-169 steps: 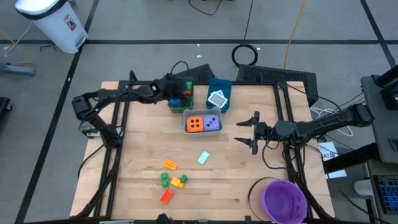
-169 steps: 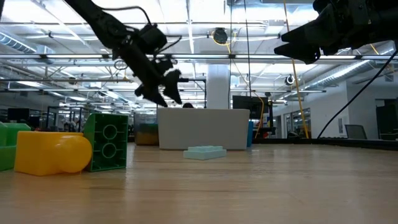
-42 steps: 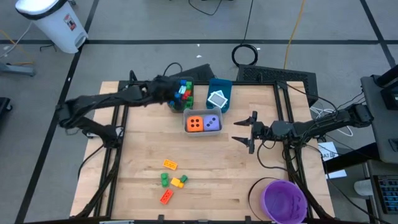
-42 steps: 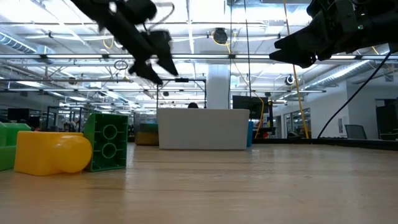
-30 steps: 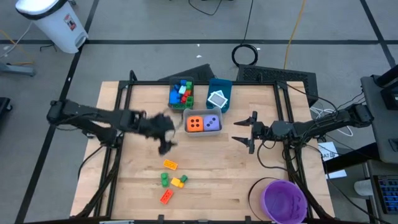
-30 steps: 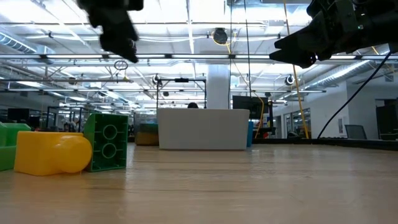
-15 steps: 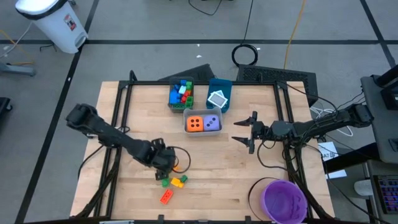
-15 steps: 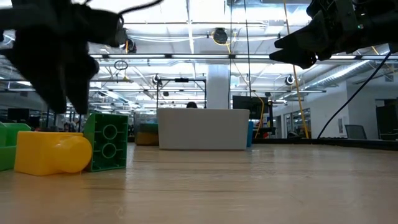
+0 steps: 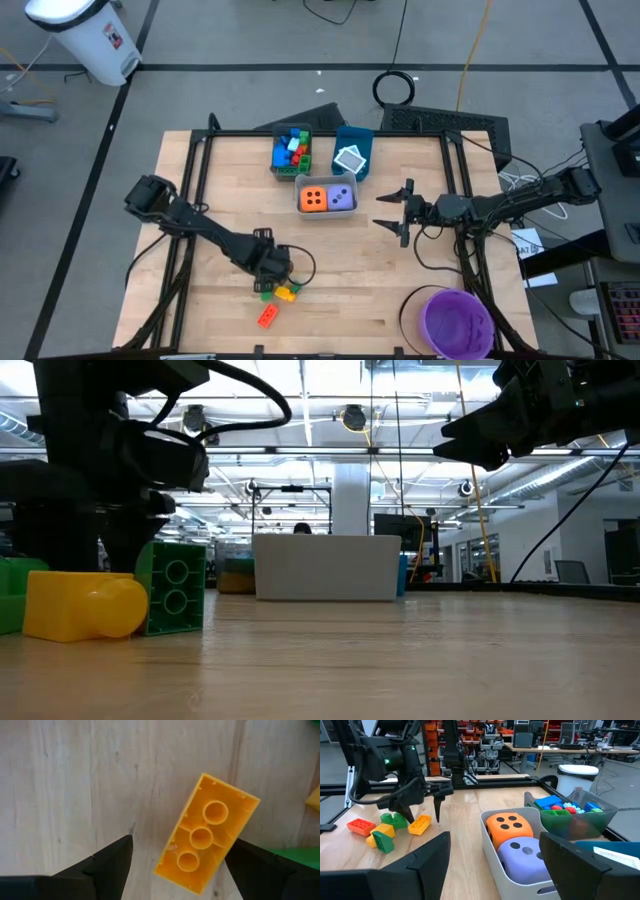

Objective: Pick & Place Toys
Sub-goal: Put the dark yellow game piece into the black bin

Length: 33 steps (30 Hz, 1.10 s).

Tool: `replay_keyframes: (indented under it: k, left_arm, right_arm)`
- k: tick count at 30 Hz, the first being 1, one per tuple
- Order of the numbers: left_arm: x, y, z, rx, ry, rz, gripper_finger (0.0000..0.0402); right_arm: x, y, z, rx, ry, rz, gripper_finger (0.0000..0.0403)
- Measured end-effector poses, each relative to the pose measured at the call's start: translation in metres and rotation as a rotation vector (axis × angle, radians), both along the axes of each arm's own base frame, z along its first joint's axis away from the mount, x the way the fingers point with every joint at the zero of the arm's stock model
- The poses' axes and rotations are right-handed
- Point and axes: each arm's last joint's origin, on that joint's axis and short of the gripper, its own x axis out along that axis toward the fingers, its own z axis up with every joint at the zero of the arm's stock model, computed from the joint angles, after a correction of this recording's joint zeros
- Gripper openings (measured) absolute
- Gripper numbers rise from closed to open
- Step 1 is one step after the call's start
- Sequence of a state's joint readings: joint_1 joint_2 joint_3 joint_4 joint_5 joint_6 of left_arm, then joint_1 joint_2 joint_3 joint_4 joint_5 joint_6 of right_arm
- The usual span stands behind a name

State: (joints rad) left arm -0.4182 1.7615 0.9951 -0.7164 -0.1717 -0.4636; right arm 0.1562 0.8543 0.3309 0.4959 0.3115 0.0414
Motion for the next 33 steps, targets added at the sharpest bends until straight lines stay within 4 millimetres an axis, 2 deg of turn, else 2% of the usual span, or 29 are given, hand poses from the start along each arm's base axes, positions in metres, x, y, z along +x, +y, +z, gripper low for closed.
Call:
replay_keyframes:
  k: [6,12,15,20,23,28,33]
  left_arm:
    - [0.007,0.001,0.000,-0.059,-0.064,0.034,0.0294]
    - [0.006,0.003,0.001,-0.013,-0.044,-0.022,0.0286]
    - [0.008,0.006,0.001,0.000,-0.051,-0.042,0.0250]
    - [0.012,0.013,0.001,0.034,-0.070,-0.072,0.0152]
    - [0.019,0.023,0.005,0.058,-0.063,-0.072,0.0142]
    - [0.040,0.038,0.036,0.058,-0.119,-0.053,0.0142]
    - [0.058,0.056,0.087,0.151,-0.252,-0.095,0.0142]
  right_arm:
    - [0.000,0.000,0.000,0.000,-0.001,0.000,0.0279]
    - [0.000,0.000,0.000,0.000,-0.001,0.000,0.0279]
    - [0.000,0.000,0.000,0.000,0.000,0.000,0.0279]
    - [0.000,0.000,0.000,0.000,-0.001,0.000,0.0279]
    - [0.000,0.000,0.000,0.000,-0.001,0.000,0.0279]
    - [0.000,0.000,0.000,0.000,-0.001,0.000,0.0279]
    - [0.000,0.000,0.000,0.000,0.002,0.000,0.0279]
